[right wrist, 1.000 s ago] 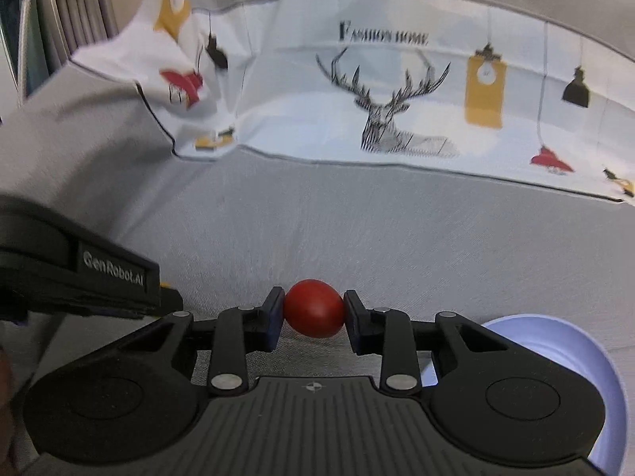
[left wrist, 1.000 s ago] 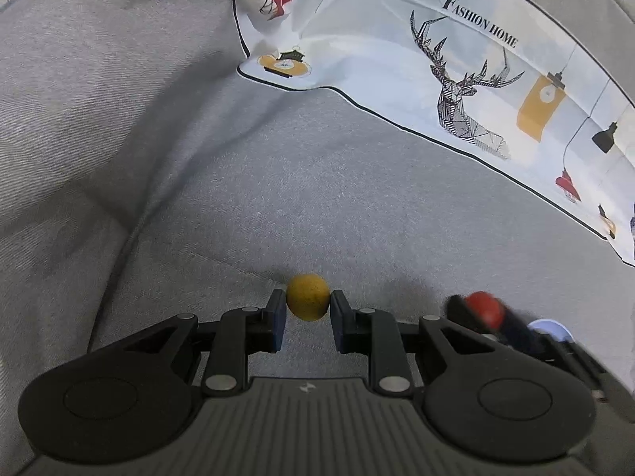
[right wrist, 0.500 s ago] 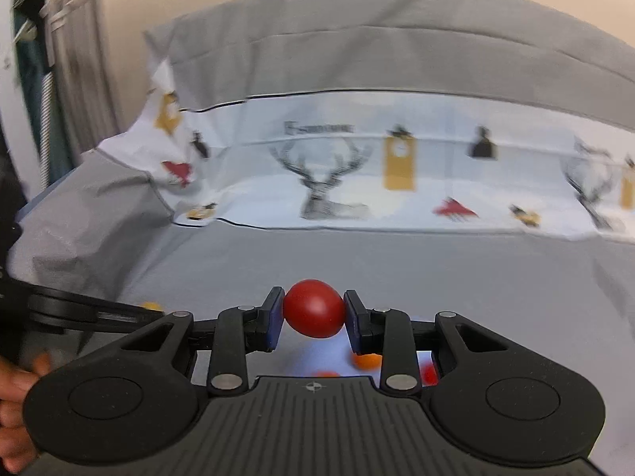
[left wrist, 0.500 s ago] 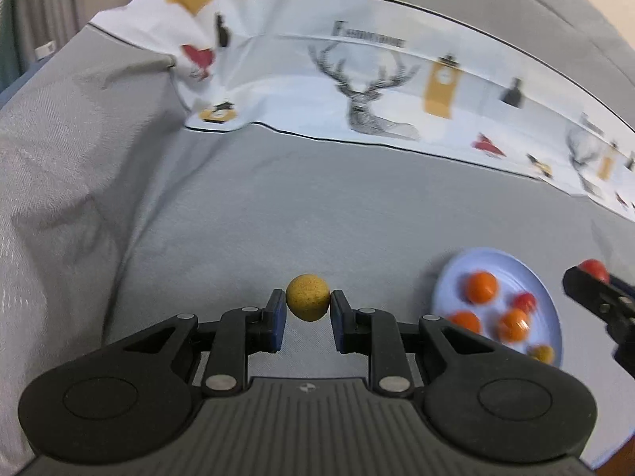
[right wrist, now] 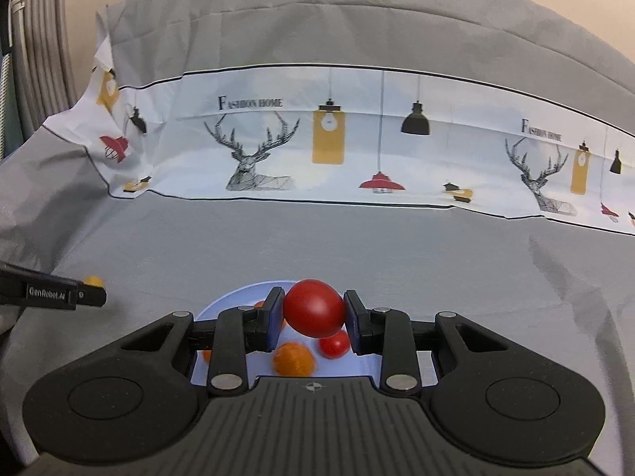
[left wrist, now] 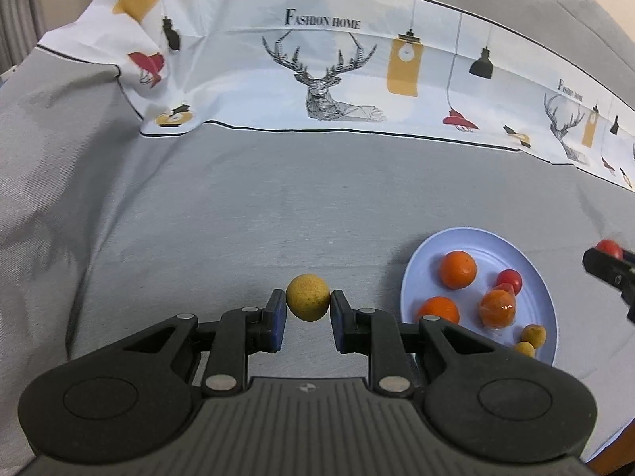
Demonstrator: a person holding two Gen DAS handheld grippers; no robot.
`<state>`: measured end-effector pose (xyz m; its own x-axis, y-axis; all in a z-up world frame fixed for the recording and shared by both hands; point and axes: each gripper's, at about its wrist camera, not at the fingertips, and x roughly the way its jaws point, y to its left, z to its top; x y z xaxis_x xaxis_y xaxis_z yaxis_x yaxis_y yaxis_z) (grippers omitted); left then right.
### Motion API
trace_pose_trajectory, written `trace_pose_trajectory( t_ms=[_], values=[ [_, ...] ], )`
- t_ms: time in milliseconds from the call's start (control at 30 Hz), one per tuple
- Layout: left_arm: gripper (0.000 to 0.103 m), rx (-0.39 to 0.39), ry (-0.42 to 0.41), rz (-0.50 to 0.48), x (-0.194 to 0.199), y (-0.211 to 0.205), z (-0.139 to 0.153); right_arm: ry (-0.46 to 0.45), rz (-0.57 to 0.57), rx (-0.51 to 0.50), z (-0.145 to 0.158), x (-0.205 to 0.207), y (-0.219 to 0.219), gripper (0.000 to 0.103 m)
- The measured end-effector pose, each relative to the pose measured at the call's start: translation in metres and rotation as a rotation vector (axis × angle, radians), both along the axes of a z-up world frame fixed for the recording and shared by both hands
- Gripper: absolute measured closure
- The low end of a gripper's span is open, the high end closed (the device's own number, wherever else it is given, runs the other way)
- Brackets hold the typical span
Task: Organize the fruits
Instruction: 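Carry the yellow plum and red tomato over the blue plate with both tools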
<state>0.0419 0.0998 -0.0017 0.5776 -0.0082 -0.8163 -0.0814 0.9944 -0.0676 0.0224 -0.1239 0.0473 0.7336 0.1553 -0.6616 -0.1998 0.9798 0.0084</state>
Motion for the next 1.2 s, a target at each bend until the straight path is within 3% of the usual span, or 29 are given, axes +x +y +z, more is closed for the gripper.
trace_pose_trajectory(
  t_ms=[233,400,767,1200],
  values=[
    [0.077,-0.066,-0.046,-0.057,0.003,-0.013,0.003,0.017,-0.050,0.026,0.000,0.002,-0.022,0.070],
    [0.077,-0.143,-0.060,-0.169,0.003,-0.036,0.001,0.043,-0.078,0.049,-0.009,0.005,-0.030,0.070],
    [0.077,-0.081,-0.121,-0.441,-0.013,-0.106,-0.008,0.054,-0.062,0.042,-0.012,0.011,-0.020,0.070],
    [0.077,-0.064,-0.126,-0.434,-0.010,-0.111,-0.011,0.085,-0.079,0.032,-0.016,0.016,-0.020,0.069]
  ],
)
